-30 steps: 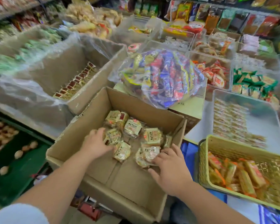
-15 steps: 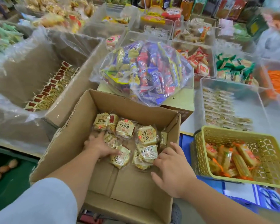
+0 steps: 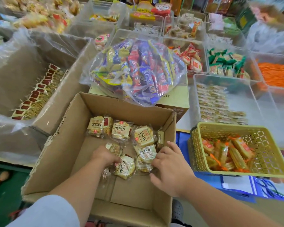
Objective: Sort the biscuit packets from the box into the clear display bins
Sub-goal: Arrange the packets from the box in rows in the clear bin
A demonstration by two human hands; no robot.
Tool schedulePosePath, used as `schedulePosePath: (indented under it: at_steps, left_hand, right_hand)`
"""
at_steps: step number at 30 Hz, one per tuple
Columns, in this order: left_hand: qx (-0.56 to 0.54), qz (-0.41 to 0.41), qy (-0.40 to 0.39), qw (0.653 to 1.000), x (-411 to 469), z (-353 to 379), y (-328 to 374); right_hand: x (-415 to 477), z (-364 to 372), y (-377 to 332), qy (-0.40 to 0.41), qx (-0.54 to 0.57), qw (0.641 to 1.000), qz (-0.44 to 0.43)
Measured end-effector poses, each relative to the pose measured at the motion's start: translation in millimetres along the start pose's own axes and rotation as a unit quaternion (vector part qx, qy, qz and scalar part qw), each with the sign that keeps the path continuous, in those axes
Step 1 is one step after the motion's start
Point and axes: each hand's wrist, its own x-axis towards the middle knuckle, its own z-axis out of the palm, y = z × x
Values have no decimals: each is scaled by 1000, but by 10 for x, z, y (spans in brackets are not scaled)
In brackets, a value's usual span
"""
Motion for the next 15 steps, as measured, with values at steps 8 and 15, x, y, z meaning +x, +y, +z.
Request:
schedulePosePath:
  at_steps: [8,15]
  left_hand:
    - [-60,8,-55,997,-85,-7,-3]
    - [-37,27,-28,999,-186,-153,36]
  right_hand:
    - [7,-3,-16,5,3,1000,1]
    - [14,-5,-15,6,-5,1000,-4]
